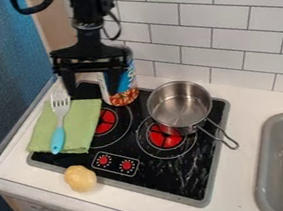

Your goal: Moved the pan from the top side of the stove to the bottom side

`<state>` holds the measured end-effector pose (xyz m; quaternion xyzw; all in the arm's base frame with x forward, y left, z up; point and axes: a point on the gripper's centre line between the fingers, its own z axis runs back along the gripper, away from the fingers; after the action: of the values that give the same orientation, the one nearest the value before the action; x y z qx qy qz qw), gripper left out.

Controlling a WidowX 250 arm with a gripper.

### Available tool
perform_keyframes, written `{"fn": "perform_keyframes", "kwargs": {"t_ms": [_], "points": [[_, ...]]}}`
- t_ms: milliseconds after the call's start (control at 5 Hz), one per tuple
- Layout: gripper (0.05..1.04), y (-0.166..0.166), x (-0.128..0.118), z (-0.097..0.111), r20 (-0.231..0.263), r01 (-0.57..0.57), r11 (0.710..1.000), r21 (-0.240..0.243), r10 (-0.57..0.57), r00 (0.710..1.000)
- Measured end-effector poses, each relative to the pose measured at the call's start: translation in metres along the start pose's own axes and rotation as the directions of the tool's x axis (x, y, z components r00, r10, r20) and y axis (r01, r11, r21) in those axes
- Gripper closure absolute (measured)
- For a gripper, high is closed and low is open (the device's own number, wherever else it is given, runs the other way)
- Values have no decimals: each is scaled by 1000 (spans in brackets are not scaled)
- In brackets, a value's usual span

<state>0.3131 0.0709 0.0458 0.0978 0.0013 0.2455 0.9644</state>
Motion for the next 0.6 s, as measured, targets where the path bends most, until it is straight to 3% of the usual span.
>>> {"fn": "perform_keyframes", "kwargs": {"t_ms": [200, 600], "points": [[83, -23, -3, 4, 29, 38, 998, -44, -37, 999], [83, -53, -2, -12, 53, 43, 998, -50, -40, 998]]}}
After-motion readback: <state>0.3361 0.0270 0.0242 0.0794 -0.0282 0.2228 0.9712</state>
